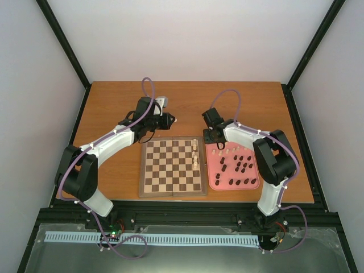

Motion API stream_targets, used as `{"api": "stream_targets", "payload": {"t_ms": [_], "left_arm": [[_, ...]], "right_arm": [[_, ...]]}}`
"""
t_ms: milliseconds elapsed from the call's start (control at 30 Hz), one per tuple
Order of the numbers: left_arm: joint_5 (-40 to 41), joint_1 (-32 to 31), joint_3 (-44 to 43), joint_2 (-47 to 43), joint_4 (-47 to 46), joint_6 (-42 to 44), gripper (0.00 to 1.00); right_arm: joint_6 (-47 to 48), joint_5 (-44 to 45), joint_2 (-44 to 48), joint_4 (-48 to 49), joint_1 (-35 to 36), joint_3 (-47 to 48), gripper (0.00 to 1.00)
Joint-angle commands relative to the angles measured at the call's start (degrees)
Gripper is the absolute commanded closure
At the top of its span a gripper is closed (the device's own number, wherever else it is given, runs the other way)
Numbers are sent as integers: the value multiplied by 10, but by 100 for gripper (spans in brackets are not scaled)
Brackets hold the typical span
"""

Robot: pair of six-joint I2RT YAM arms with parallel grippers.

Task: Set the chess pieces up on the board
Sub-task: Pick up the chess piece from the storage box.

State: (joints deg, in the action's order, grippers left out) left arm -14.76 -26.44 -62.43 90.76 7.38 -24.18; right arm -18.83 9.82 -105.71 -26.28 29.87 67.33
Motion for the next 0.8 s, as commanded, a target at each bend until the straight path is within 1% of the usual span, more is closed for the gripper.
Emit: {"api": "stream_targets", "payload": {"t_ms": [0,200,467,600,767], "left_arm": [[-4,-1,-26,3,-6,7,99],[-7,-1,-27,4,-6,7,99],[-7,-1,-28,4,-4,9,99],[-6,-1,-30,6,-2,10,99],[-3,-1,-30,2,0,10,99]], "right_arm": [[-6,0,4,0,6,-3,86],[-8,15,57,-13,20,0,88],[-16,47,163,-70,80,4,88],[-22,47,215,-89,129,-25,88],[-50,80,277,-137,218,-63,88]]}}
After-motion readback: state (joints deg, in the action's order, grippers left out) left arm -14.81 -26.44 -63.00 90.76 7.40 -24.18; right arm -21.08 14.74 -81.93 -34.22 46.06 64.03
